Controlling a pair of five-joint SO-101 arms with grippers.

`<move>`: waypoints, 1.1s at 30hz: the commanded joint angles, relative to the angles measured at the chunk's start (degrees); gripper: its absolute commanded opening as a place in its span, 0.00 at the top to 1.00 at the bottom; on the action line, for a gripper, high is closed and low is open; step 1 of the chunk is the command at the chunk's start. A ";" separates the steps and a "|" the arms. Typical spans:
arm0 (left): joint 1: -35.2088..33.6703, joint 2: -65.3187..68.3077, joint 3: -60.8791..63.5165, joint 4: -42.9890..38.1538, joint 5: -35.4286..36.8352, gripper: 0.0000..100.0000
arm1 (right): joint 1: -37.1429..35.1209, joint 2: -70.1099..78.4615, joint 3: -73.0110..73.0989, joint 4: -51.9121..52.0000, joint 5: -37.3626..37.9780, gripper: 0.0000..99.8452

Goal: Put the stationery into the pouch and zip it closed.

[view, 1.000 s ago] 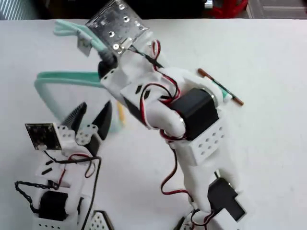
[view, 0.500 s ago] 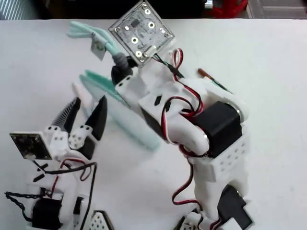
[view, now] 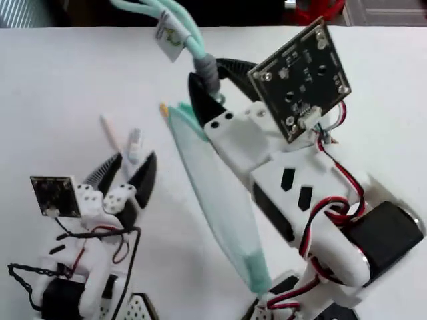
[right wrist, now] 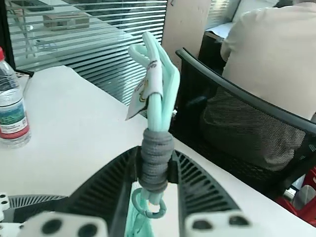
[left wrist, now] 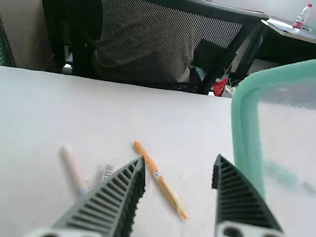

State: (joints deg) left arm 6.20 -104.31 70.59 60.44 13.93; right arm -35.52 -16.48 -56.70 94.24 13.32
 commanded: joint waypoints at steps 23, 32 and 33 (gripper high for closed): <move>9.01 1.89 -3.69 7.74 -12.31 0.96 | 3.56 -1.01 9.41 -1.89 -0.79 0.98; 11.47 30.11 -17.76 5.71 -18.90 0.95 | 3.74 -1.01 9.32 -0.40 -0.44 0.98; 11.47 33.27 -19.34 5.71 -18.90 0.95 | 3.74 -1.01 9.23 -0.13 -0.44 0.98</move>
State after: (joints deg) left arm 17.01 -81.27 58.02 68.00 -4.79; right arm -32.44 -16.48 -47.03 94.24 12.97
